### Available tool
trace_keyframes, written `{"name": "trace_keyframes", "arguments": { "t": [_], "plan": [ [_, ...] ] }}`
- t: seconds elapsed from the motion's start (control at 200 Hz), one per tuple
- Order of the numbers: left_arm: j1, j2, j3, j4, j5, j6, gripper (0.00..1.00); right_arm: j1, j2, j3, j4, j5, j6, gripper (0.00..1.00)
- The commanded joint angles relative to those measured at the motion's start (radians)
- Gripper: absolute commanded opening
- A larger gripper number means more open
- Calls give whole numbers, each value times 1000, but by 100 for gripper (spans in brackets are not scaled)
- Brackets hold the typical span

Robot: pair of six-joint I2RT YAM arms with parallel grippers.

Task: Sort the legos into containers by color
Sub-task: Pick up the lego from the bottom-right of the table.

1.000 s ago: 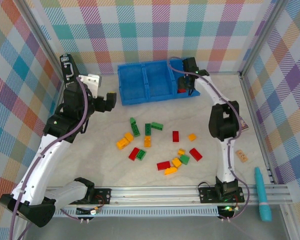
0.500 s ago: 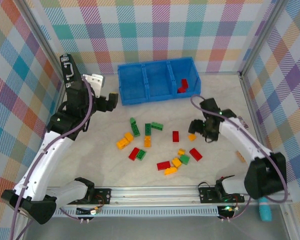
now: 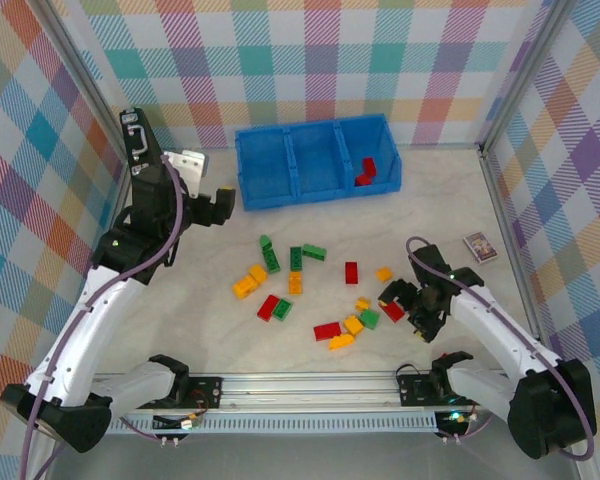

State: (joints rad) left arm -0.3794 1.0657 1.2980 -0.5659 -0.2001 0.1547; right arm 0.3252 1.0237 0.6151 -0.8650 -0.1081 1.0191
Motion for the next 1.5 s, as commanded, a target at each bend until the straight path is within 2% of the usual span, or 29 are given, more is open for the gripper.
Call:
{"name": "trace_keyframes", "arguments": {
  "t": [0.0,0.41,0.835,1.0,1.145,1.39,1.495],
  "plan": [
    [-9,-41,-22,42,-2,14,100,6,19,10,70,-41,108,99],
    [-9,-82,-68,66,-67,50,100,6,300,150,49,-25,75,99],
    [-7,-124,-111,104,-108,79,100,6,450,172,115,-13,52,100],
    [-4,-115,-112,105,-111,80,100,6,483,189,88,8,31,88],
    [-3,-118,-123,119,-110,72,100,6,498,167,94,8,26,67],
    [4,-92,-116,117,-105,70,100,4,510,173,95,23,-10,55],
    [9,-89,-117,116,-104,70,100,-9,470,239,75,31,-97,54]
  ]
}}
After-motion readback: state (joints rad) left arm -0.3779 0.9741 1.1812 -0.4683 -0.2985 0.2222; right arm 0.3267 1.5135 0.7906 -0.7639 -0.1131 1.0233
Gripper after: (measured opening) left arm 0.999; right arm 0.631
